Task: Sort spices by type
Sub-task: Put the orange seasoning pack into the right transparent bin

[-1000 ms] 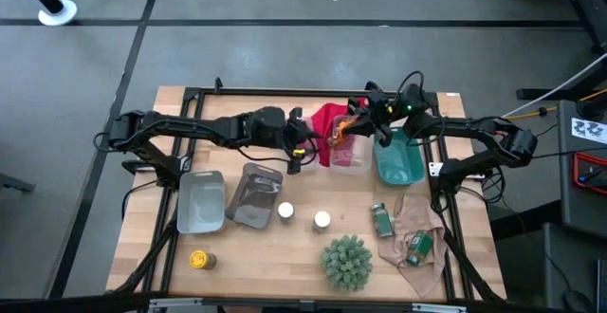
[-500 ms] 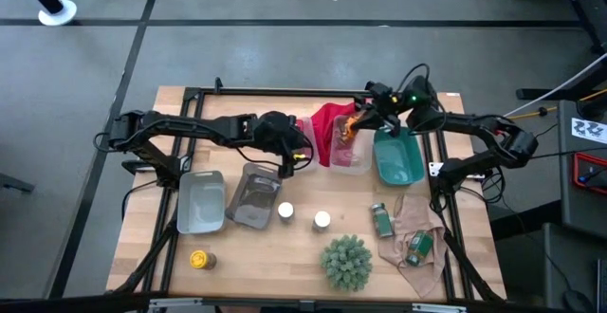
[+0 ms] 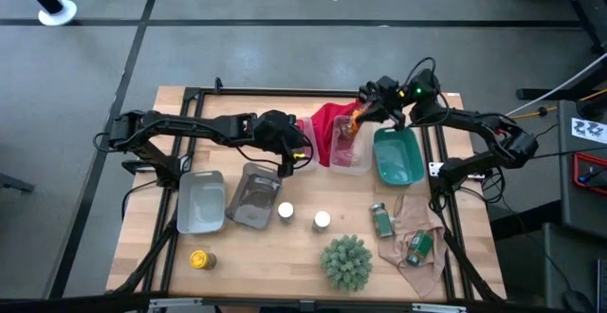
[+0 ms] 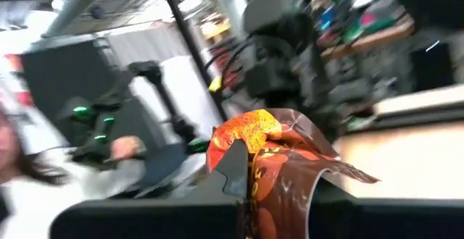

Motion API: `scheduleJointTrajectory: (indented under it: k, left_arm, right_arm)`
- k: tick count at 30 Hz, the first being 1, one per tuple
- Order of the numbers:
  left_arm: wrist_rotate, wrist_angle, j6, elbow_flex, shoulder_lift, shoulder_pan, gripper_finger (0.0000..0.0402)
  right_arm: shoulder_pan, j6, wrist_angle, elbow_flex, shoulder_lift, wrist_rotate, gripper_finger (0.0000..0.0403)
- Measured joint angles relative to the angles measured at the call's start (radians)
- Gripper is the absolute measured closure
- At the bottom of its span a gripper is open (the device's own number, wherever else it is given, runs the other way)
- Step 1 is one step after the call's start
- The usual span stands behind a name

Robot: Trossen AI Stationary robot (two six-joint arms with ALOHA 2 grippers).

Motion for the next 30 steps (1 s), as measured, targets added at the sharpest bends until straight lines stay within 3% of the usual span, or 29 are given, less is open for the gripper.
scheduleJointTrajectory:
  k: [3,6,13,15,18,24,27,30]
  left_arm:
    - [0.000,0.000,0.000,0.000,0.000,0.012,0.0224]
    - [0.000,0.000,-0.008,0.000,0.000,0.028,0.0224]
    - [-0.001,-0.020,-0.012,0.000,0.000,0.059,0.0224]
    - [-0.001,-0.038,-0.012,0.000,0.000,0.064,0.0224]
    - [0.000,-0.063,-0.012,0.000,0.000,0.071,0.0224]
    - [-0.001,-0.075,-0.023,0.000,0.000,0.072,0.0224]
    - [-0.001,-0.075,-0.026,0.000,0.000,0.072,0.0224]
    - [0.000,-0.075,-0.035,0.000,0.000,0.072,0.0224]
  right_arm:
    - [-0.021,-0.101,-0.068,0.039,0.000,0.085,0.0382]
    - [-0.038,-0.261,-0.283,0.099,0.000,0.193,0.0382]
    - [-0.049,-0.810,-1.171,0.356,0.000,0.682,0.0380]
    - [-0.036,-0.907,-1.346,0.425,0.000,0.716,0.0374]
    - [0.013,-0.933,-1.480,0.490,-0.008,0.712,0.0376]
    - [0.176,-0.939,-1.569,0.503,-0.042,0.797,0.0383]
    - [0.264,-0.936,-1.641,0.502,-0.048,0.915,0.0376]
    - [0.339,-0.898,-1.731,0.502,-0.046,1.114,0.0372]
